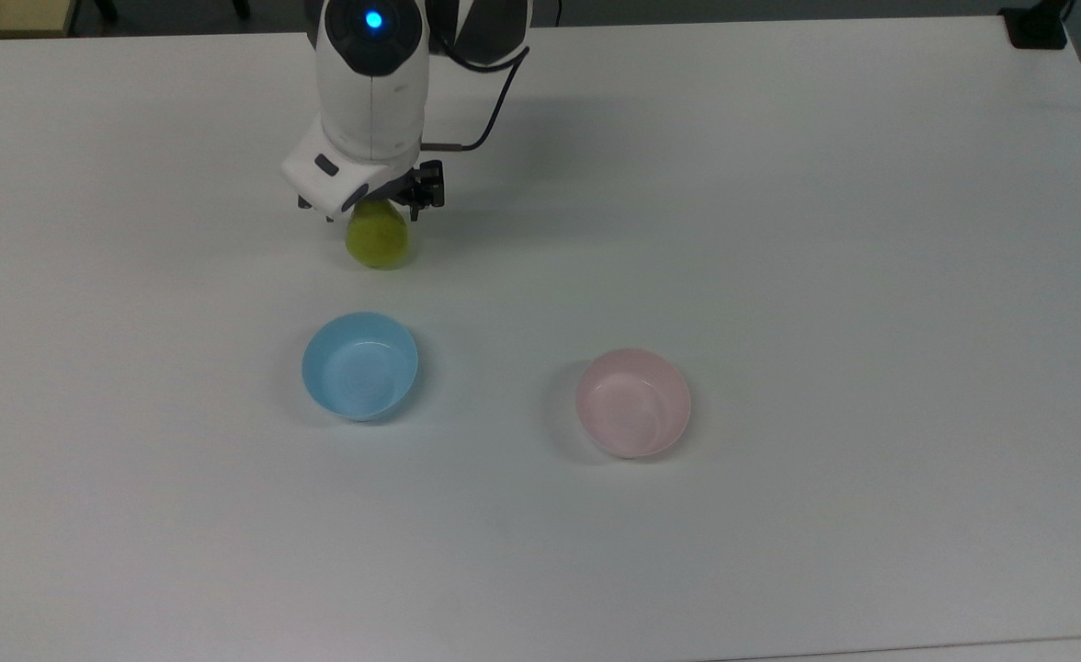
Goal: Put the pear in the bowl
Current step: 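Lift the held pear and carry it over the pink bowl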
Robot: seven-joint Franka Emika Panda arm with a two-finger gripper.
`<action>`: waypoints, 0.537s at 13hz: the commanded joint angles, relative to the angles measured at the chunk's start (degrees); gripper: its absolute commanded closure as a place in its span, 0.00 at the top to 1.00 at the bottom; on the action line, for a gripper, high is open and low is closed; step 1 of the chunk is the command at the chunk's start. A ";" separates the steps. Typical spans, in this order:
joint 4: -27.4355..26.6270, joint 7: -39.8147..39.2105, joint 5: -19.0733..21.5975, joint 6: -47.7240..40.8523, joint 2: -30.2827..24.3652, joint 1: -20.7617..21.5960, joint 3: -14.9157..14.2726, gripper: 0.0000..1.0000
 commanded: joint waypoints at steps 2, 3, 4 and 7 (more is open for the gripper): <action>-0.31 -1.17 -1.54 4.18 2.38 1.14 -1.99 0.74; -0.05 -1.17 -1.45 4.10 2.20 1.32 -1.99 0.60; 0.21 -1.17 -1.37 3.49 1.59 1.41 -1.99 0.52; 8.26 -0.73 3.00 -3.25 0.53 2.11 -1.99 0.51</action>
